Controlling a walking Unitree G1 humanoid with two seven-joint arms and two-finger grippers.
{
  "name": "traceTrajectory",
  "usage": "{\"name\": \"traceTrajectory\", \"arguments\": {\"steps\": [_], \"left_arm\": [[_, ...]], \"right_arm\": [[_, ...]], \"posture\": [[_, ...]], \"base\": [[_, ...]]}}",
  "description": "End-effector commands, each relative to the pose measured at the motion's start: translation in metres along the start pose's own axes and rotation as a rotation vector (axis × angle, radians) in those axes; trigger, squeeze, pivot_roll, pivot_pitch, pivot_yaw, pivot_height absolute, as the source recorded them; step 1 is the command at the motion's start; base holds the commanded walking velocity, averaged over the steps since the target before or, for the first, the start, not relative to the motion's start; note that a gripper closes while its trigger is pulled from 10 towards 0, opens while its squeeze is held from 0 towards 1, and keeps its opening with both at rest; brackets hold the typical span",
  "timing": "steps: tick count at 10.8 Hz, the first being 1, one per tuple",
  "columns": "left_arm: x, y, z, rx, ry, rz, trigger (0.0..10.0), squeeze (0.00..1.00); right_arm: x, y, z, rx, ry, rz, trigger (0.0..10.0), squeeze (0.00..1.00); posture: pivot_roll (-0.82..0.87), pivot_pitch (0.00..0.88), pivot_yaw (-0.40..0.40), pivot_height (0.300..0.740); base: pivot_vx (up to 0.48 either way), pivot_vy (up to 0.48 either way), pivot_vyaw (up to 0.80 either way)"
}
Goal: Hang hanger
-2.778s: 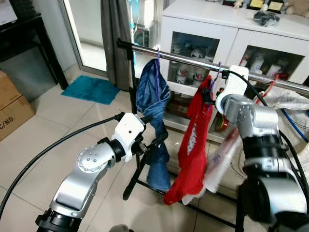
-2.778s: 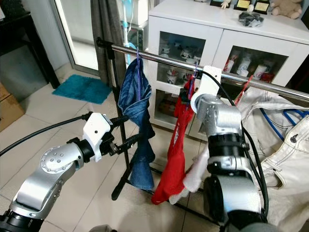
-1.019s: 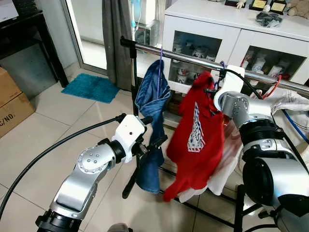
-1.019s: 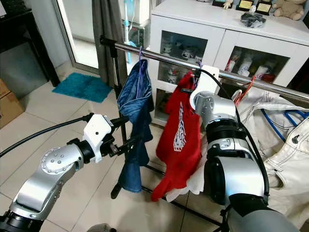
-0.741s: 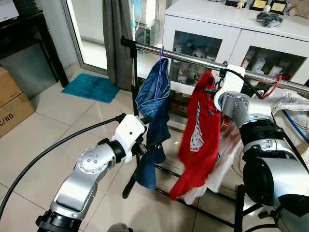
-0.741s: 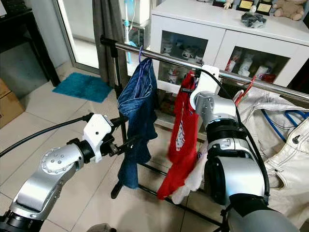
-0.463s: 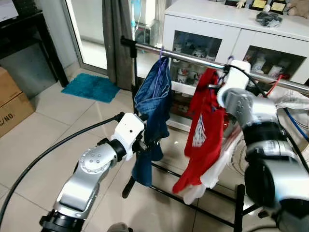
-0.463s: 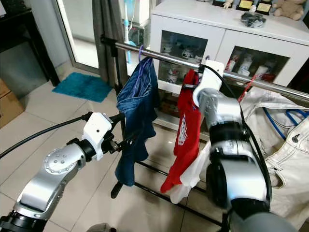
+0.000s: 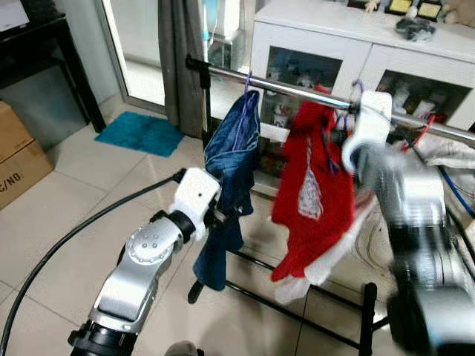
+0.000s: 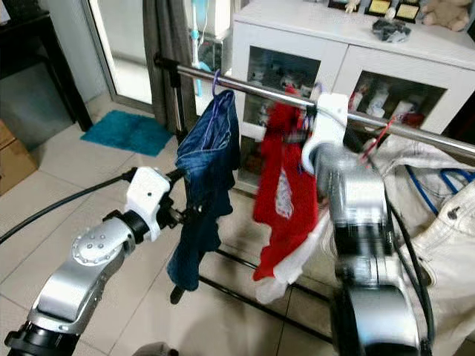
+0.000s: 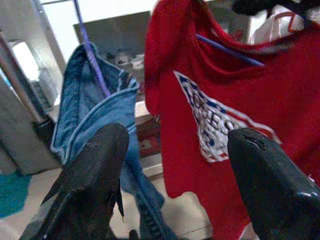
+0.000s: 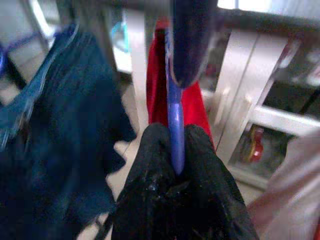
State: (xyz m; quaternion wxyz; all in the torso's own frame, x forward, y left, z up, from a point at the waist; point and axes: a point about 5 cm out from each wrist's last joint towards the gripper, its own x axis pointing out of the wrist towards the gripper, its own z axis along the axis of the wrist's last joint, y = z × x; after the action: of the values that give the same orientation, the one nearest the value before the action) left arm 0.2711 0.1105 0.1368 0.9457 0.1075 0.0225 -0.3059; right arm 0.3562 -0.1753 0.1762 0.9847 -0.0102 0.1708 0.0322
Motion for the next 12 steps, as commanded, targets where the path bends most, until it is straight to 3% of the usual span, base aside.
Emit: {"name": "traceTrajectory", "arguments": {"steps": [1,4,5,6,7,11,12], "left_arm": [[0.001,0.001,-0.001,0.001,0.009,0.014,10.0,0.00],[0.002,0.001,-0.003,-0.003,0.018,0.028,10.0,0.00],[0.001,0.001,-0.005,0.004,0.026,0.028,10.0,0.00],[0.001,0.001,-0.006,0.005,0.030,0.029,10.0,0.00],[-0.002,0.002,-0.011,0.002,0.047,0.036,10.0,0.00],[-0.004,0.002,-0.013,-0.004,0.054,0.050,10.0,0.00],[-0.004,0.002,-0.013,-0.002,0.052,0.046,10.0,0.00]], "right_arm": [[-0.004,0.001,0.001,-0.002,-0.001,0.006,0.0,0.00],[-0.019,0.006,-0.036,-0.009,0.086,0.001,0.0,0.00],[-0.026,0.010,-0.045,-0.068,0.090,0.002,0.0,0.00],[-0.029,0.011,-0.049,-0.116,0.067,-0.004,0.0,0.00],[-0.035,0.017,-0.055,-0.165,-0.022,0.040,0.3,0.00],[-0.047,0.019,-0.075,-0.102,-0.063,0.082,0.0,0.00],[-0.048,0.018,-0.075,-0.099,-0.065,0.074,0.4,0.00]], "posture": [[0.12,0.000,-0.042,0.740],[0.12,0.000,-0.038,0.740],[0.12,0.000,-0.038,0.740],[0.12,0.000,-0.040,0.740],[0.13,0.000,-0.041,0.740],[0.13,0.000,-0.048,0.740],[0.13,0.000,-0.047,0.740]], "base": [[0.000,0.000,0.00],[0.000,0.000,0.00],[0.000,0.000,0.00],[0.000,0.000,0.00],[0.000,0.000,0.00],[0.000,0.000,0.00],[0.000,0.000,0.00]]}}
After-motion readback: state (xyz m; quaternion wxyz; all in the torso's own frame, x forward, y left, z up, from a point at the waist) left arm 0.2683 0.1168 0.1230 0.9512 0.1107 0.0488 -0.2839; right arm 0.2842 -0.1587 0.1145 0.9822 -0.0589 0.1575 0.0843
